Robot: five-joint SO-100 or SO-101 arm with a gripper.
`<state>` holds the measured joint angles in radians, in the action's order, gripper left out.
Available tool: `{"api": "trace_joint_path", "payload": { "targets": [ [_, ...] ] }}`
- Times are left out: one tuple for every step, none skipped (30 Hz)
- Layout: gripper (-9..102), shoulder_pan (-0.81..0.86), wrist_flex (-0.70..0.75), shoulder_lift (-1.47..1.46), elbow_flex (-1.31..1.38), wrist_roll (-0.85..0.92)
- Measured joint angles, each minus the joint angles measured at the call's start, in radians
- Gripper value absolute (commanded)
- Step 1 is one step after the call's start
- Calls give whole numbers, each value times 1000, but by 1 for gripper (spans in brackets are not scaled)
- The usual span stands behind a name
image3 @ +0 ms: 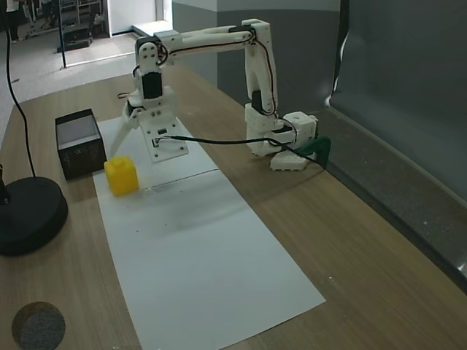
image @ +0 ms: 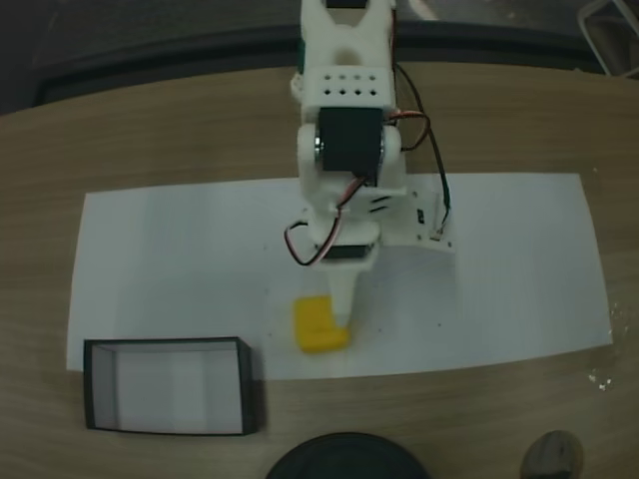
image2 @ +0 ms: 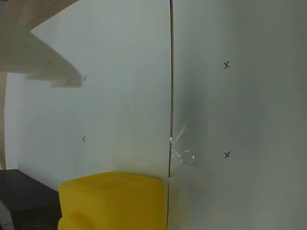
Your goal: Grab a yellow square and put it in the box.
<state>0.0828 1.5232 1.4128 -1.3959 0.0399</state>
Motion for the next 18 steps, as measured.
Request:
{"api": "trace_joint_path", "payload": {
  "targets": [
    [43, 3, 0, -35, 21, 0],
    [43, 3, 0, -66, 43, 0],
    [43, 3, 0, -95, 63, 0],
    [43, 5, -2, -121, 81, 0],
    [43, 6, -2, -143, 100, 2],
    [43, 8, -2, -163, 118, 6],
    [43, 9, -2, -183, 140, 6],
    [43, 8, -2, -204, 158, 6],
    [43, 6, -2, -222, 175, 9],
    [42, 6, -2, -238, 190, 9],
    [42, 6, -2, -256, 202, 9],
    [42, 6, -2, -270, 215, 9],
    [42, 6, -2, -287, 227, 9],
    [42, 6, -2, -298, 236, 9],
    [42, 6, -2, -314, 247, 9],
    [41, 6, -2, -330, 261, 17],
    [38, 6, -2, -342, 272, 25],
    [35, 6, -2, -356, 287, 28]
  ]
}}
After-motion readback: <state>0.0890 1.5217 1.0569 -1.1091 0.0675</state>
